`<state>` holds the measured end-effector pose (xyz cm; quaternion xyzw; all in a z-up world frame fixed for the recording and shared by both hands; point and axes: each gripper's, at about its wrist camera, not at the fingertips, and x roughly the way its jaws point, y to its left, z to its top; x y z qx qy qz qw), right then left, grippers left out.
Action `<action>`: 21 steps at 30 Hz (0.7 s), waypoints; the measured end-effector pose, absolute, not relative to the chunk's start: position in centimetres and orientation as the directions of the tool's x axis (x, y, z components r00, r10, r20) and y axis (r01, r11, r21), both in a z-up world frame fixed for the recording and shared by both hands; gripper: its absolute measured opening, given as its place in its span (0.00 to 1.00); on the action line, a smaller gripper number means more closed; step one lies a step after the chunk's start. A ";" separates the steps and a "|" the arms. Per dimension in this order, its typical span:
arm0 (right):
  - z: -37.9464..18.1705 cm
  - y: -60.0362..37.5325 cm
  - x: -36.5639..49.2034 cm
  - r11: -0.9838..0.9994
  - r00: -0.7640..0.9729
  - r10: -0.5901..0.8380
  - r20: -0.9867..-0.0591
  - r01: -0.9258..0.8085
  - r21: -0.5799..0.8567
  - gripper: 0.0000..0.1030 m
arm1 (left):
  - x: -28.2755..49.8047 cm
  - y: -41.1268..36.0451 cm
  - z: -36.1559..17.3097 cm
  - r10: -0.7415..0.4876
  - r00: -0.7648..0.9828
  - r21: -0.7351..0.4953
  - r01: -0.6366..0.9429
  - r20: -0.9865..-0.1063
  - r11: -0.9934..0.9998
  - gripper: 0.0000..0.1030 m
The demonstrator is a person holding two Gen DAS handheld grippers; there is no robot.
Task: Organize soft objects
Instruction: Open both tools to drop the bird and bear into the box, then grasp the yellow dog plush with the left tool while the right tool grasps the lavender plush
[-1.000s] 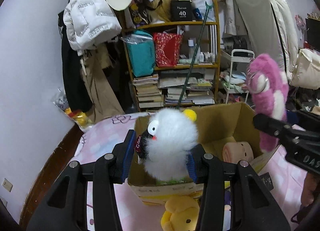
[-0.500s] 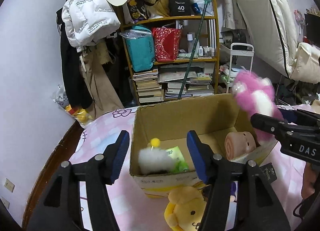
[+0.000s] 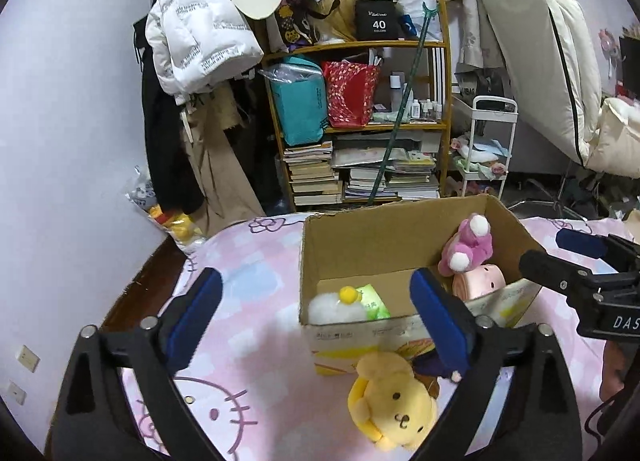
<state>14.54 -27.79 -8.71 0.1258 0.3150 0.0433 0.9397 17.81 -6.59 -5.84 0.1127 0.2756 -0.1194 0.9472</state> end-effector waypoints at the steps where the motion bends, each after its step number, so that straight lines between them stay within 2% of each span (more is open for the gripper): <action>1: -8.6 -27.6 14.2 0.966 0.798 0.159 -0.582 -0.004 0.259 0.96 | 17.4 -6.5 -5.6 -0.161 0.821 0.153 0.287 -0.548 0.946 0.94; 10: -8.5 -26.6 12.5 0.965 0.778 0.161 -0.608 0.004 0.261 0.96 | 15.5 -4.6 -4.1 -0.168 0.802 0.081 0.259 -0.574 0.962 0.94; 21: -9.5 -25.7 10.9 0.969 0.763 0.155 -0.627 0.006 0.246 1.00 | 13.6 -4.4 -6.0 -0.158 0.764 0.078 0.263 -0.626 0.962 0.94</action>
